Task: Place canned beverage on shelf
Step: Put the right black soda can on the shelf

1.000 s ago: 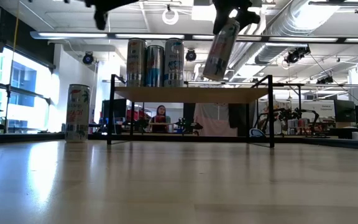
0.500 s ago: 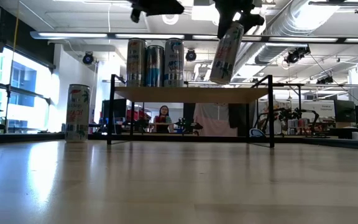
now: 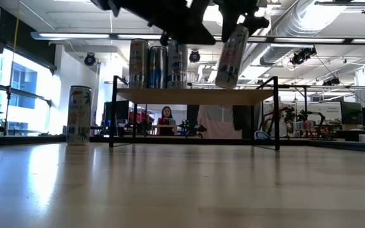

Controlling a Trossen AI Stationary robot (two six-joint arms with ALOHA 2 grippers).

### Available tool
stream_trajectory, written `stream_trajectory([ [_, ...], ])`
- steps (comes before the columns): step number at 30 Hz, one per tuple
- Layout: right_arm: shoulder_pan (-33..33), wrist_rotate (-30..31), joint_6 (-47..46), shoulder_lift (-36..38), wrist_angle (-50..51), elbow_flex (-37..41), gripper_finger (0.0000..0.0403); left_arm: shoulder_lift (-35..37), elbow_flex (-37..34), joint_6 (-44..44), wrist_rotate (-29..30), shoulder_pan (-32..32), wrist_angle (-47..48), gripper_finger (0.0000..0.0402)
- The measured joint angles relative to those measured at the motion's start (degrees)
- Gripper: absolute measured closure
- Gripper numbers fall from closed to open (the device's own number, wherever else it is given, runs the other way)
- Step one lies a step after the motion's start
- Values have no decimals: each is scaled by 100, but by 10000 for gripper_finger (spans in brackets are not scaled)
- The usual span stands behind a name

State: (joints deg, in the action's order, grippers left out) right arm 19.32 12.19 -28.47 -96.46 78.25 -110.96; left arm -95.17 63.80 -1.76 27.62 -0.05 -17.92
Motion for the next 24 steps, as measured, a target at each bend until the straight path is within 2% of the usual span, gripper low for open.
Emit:
stream_trajectory([
  [11, 91, -89, 0, -108, -60, 0, 151, -734, 626, -246, 155, 124, -199, 401],
  [16, 176, -131, -46, -108, -54, 0, 151, -1003, 703, -680, 157, 210, -338, 401],
  [24, 246, -160, -151, -108, -54, 0, 150, -1111, 700, -748, 157, 301, -638, 401],
])
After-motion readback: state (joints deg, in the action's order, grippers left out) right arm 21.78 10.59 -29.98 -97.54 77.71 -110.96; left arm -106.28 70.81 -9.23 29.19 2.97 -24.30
